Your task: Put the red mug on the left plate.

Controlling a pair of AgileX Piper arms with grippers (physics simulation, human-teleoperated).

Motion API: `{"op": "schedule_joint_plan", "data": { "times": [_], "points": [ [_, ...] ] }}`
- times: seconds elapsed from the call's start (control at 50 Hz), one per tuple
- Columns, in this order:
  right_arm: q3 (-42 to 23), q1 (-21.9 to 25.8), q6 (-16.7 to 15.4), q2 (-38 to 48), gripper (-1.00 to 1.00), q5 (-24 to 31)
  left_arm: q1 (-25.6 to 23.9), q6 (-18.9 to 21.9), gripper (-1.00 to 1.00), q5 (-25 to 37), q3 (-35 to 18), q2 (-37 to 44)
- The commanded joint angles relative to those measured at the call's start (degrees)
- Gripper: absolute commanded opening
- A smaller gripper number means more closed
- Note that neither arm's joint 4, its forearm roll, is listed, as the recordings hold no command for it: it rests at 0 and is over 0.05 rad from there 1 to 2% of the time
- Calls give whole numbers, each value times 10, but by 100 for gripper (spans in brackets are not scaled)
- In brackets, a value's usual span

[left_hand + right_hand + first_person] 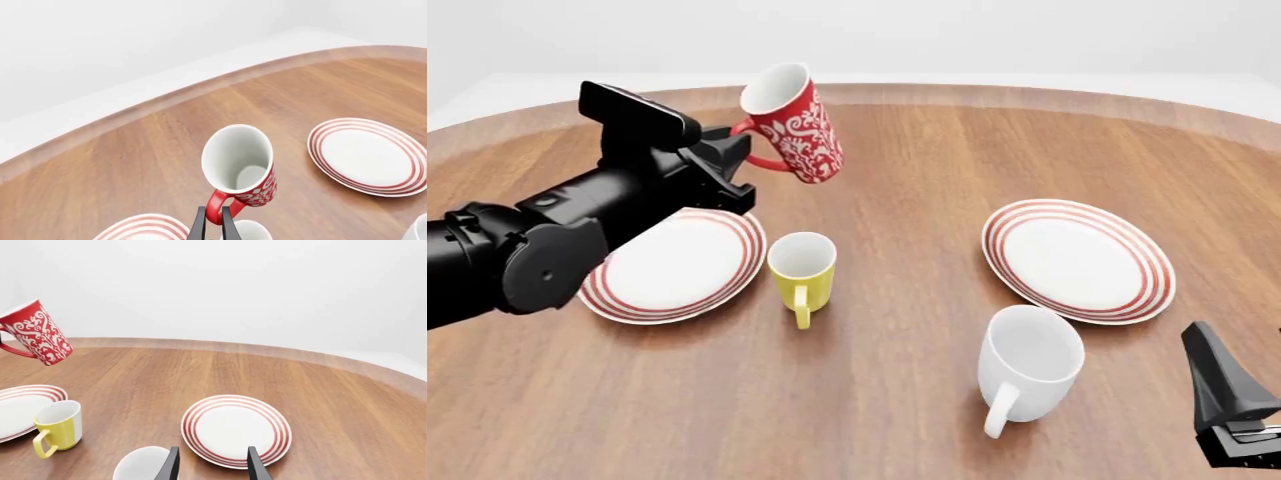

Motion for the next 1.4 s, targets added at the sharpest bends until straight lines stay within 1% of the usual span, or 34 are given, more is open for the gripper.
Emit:
{"op": "schedule_joint_plan", "data": {
  "times": [0.02, 0.44, 0.62, 0.68, 0.84, 1.06, 1.16, 1.34, 1.4],
  "points": [
    [0, 0, 0, 0, 100, 0, 16, 1, -100, -7, 2, -1],
    [0, 1, 0, 0, 100, 0, 39, -6, -100, -15, 6, 2],
    [-1, 1, 0, 0, 100, 1, 51, 2, -100, -19, 3, 7],
    [-1, 1, -1, 0, 100, 1, 66, 9, -100, -25, 6, 8],
    [-1, 1, -1, 0, 100, 1, 84, 15, -100, -31, 9, 10],
    [-1, 1, -1, 0, 100, 1, 97, 21, -100, -37, 9, 15],
    [-1, 1, 0, 0, 100, 1, 107, 39, -100, -52, 19, 18],
    [-1, 0, 0, 0, 100, 1, 121, 41, -100, -58, 20, 25],
    [-1, 1, -1, 0, 100, 1, 124, 49, -100, -63, 24, 27]
  ]
}}
